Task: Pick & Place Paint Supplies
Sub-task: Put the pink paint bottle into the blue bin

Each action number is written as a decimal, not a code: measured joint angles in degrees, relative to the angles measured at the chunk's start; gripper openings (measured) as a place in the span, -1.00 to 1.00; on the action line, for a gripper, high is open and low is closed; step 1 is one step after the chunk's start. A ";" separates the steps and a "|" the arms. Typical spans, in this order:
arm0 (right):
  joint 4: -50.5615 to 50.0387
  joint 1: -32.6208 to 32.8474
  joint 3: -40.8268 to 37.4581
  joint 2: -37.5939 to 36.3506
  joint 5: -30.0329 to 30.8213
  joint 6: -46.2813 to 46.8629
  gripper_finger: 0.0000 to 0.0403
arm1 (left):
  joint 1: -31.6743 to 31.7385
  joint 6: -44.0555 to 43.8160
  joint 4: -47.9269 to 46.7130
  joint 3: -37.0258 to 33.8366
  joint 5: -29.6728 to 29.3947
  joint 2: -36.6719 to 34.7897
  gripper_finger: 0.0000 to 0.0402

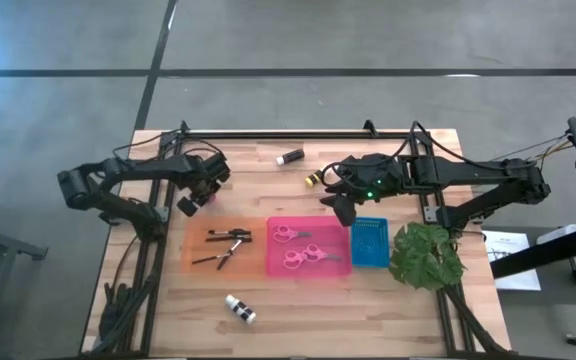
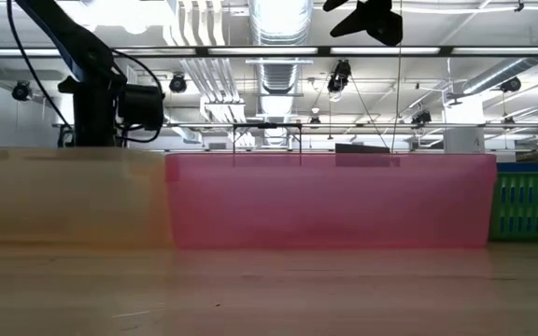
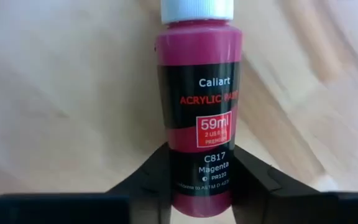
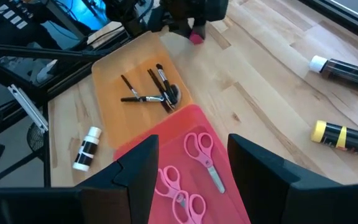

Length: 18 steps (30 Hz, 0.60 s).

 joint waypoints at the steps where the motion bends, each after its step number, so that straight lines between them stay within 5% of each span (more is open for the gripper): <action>1: 0.03 0.00 0.00 0.00 0.00 0.00 -0.07 | 0.00 2.20 0.18 0.28 -0.10 -0.09 -0.45; 5: 0.05 -0.29 0.00 0.00 0.04 -0.53 -0.07 | 0.03 17.04 2.37 3.01 0.84 -0.49 -0.45; 11: 1.72 -1.93 0.07 0.00 -1.65 -4.52 -0.07 | -0.11 39.99 4.71 10.69 9.82 -0.76 -0.36; 18: 9.05 -2.72 0.07 0.02 -12.97 -17.94 -0.07 | -2.22 70.83 5.03 23.11 32.11 -0.87 -0.34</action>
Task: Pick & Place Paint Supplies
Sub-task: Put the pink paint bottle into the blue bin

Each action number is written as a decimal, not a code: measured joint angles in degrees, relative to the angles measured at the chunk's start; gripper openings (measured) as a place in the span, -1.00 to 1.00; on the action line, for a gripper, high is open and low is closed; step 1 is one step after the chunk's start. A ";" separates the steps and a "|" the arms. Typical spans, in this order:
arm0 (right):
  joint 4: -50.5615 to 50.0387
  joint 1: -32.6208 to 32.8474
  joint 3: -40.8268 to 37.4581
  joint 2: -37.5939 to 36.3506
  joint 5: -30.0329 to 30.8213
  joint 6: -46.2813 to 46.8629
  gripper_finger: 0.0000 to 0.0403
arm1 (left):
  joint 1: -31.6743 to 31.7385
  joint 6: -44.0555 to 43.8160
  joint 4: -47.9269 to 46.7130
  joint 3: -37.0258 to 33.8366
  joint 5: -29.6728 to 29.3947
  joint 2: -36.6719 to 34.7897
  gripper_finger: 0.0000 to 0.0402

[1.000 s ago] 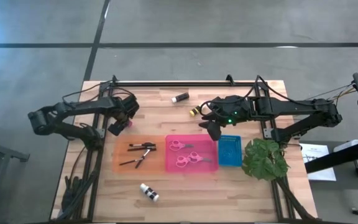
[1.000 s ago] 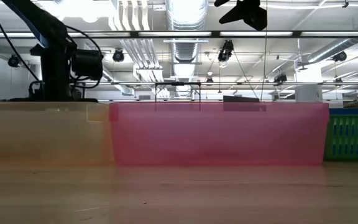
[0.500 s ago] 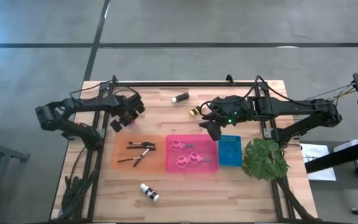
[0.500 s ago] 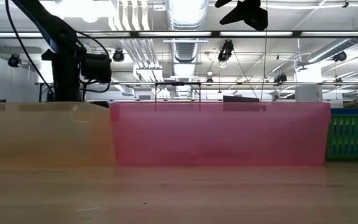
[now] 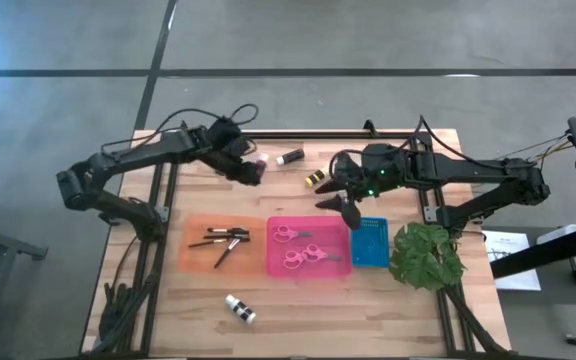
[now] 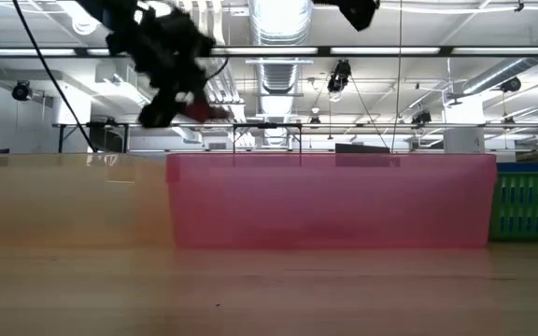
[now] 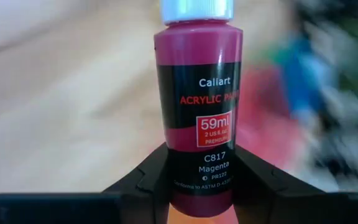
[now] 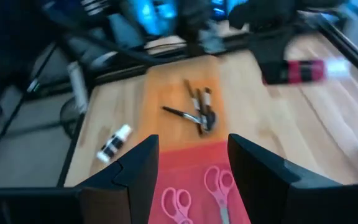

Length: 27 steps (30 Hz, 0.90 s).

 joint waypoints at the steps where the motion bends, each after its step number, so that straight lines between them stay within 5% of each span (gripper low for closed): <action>1: 0.45 0.05 0.00 0.00 -0.98 -2.56 -0.07 | -0.89 3.03 -0.35 1.91 3.81 0.00 -0.35; 9: 0.12 0.37 3.24 0.00 -2.35 -21.78 -0.07 | -10.27 14.10 -4.51 14.07 17.84 -0.07 -0.35; 15: 0.56 0.63 7.17 1.47 -2.64 -31.10 -0.07 | -15.81 13.23 -4.54 17.29 18.15 0.00 -0.35; 27: -1.31 0.62 19.44 14.34 -8.01 -32.26 -0.07 | -20.36 10.38 -4.11 17.46 16.83 0.04 -0.35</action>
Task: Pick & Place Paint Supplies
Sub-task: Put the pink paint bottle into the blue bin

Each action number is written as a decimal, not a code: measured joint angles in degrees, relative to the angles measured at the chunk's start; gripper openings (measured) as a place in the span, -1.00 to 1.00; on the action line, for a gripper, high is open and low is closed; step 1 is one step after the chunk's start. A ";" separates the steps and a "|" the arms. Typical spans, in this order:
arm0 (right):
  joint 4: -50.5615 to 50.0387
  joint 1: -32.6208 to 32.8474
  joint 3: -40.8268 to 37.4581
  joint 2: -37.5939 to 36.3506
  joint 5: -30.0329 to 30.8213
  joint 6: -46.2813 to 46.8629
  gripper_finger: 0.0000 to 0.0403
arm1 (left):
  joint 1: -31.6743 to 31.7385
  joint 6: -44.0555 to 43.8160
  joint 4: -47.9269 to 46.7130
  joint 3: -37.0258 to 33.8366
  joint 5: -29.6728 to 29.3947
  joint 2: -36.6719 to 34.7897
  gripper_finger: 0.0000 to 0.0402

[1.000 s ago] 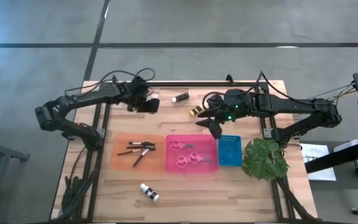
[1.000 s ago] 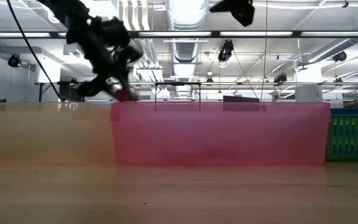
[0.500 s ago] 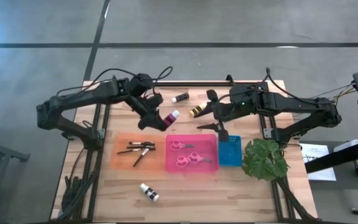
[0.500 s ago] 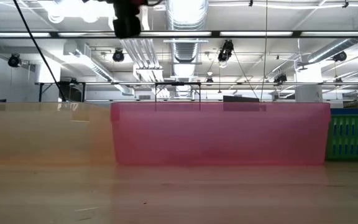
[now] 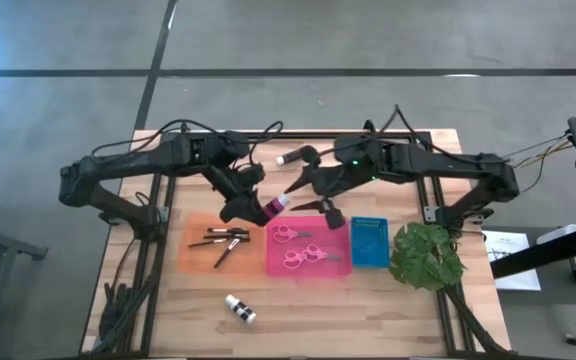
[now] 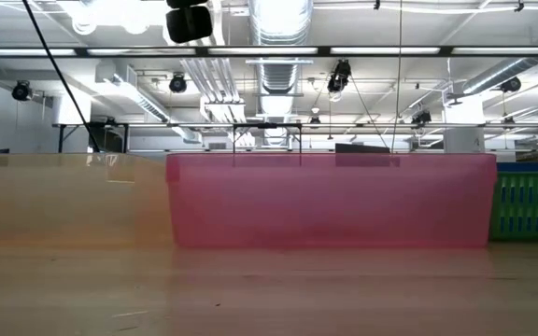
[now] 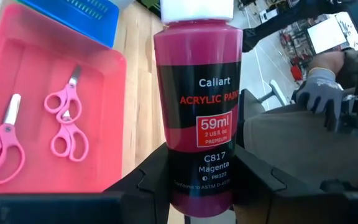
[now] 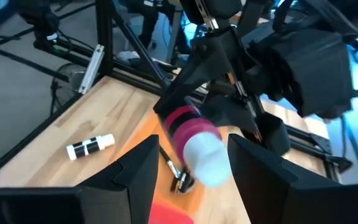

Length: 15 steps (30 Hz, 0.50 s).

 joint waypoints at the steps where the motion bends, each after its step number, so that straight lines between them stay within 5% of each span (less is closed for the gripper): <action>1: -0.59 -0.01 1.16 1.00 -0.55 -0.03 -0.07 | -0.25 0.00 0.12 0.01 0.00 -0.02 -0.35; 15: -6.87 0.02 8.27 7.46 -4.61 -0.81 -0.07 | -2.78 -0.40 0.58 0.01 0.04 -0.09 -0.35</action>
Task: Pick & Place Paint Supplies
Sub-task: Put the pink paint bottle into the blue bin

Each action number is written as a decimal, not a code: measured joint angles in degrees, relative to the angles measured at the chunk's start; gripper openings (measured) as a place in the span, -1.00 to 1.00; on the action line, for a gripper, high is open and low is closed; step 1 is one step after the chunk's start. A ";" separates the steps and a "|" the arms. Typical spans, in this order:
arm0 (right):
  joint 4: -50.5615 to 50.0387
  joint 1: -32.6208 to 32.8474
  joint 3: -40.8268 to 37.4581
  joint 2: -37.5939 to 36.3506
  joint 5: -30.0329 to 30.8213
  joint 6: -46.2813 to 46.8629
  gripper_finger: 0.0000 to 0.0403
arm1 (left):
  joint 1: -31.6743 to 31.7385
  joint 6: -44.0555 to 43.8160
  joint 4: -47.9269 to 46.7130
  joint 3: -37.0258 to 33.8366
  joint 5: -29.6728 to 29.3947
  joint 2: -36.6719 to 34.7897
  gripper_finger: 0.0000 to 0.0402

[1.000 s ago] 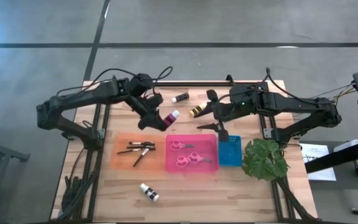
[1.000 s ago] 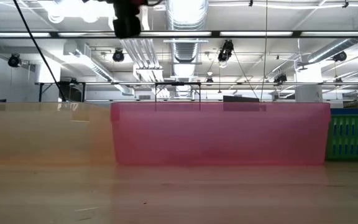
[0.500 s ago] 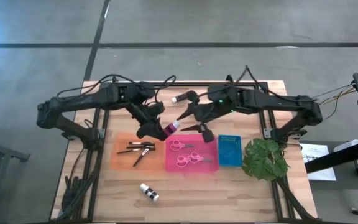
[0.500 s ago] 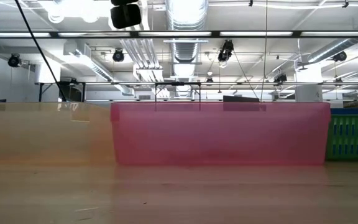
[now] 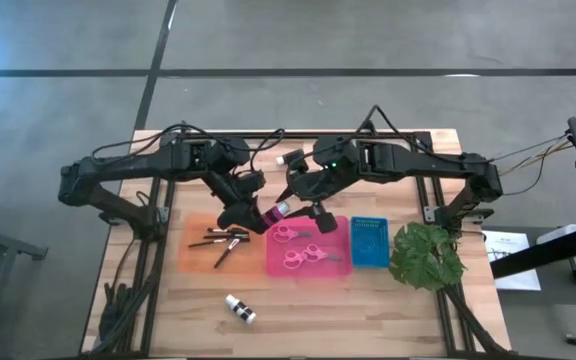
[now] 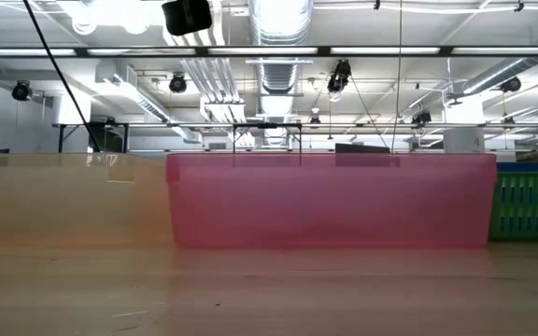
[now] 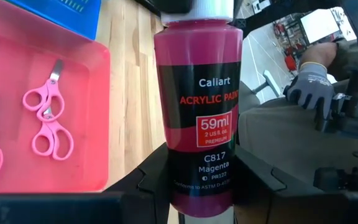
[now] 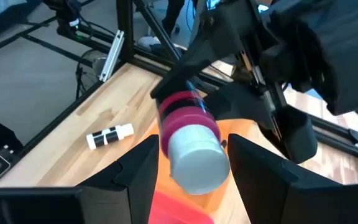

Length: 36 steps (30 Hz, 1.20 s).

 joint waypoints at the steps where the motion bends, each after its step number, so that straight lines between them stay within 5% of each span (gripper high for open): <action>1: -0.05 0.15 -0.06 0.07 0.02 0.02 -0.07 | 0.01 0.00 -0.02 0.00 0.00 0.00 -0.35; 7: -0.96 0.37 -0.24 0.01 0.04 1.09 -0.13 | 0.03 0.24 0.36 0.00 0.02 0.00 -0.35; 13: -0.88 0.36 -0.26 0.01 -0.24 1.10 -0.46 | -0.01 0.84 0.59 0.00 0.22 0.00 -0.35; 25: -0.87 0.35 -0.33 -0.01 -0.24 1.42 -0.46 | -0.08 -0.16 0.66 0.00 0.20 0.00 -0.34; 36: -3.40 0.37 -0.35 -1.67 0.78 3.08 -0.46 | -0.14 0.24 -1.94 -0.09 0.87 -1.32 0.17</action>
